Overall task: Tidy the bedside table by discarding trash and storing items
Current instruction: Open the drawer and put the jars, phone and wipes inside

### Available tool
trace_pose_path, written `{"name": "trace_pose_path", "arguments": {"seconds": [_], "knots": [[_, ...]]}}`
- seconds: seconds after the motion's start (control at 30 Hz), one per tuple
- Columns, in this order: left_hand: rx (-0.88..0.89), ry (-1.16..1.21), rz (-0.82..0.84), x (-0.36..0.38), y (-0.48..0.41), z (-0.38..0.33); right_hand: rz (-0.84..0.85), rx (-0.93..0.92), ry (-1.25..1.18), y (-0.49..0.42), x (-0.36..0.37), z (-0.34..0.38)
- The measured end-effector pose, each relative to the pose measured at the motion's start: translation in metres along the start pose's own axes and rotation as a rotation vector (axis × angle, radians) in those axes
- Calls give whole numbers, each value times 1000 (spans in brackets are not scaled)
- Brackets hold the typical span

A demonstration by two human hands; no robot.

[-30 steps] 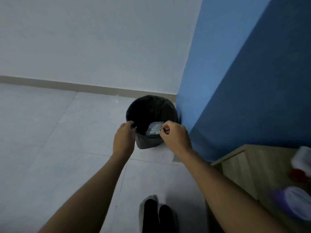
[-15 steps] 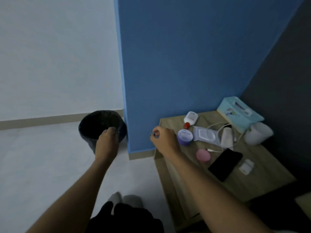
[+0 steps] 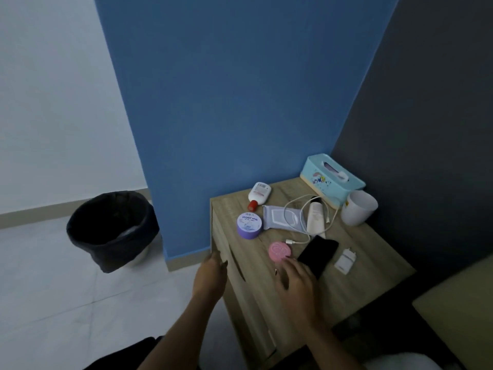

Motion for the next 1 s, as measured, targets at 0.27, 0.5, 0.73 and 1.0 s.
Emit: {"name": "trace_pose_path", "arguments": {"seconds": [0.27, 0.5, 0.73, 1.0], "knots": [[13, -24, 73, 38, -19, -6, -93, -163, 161, 18, 34, -9], [12, -12, 60, 56, -34, -4, -173, -278, 107, 19, 47, -7], [-29, 3, 52, 61, -32, -1, -176, -337, 61, 24, 48, -8], [-134, 70, 63, 59, -39, -7, -133, -320, 119, 22, 48, -6]]}}
Point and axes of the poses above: each hand's wrist, its own y-axis away from the middle knuckle, its own x-axis out of the palm, z = x × y, the point moved 1 cm from there along -y, towards the middle knuckle, and after that the axes turned 15 degrees about -x, right-handed, at the moved point
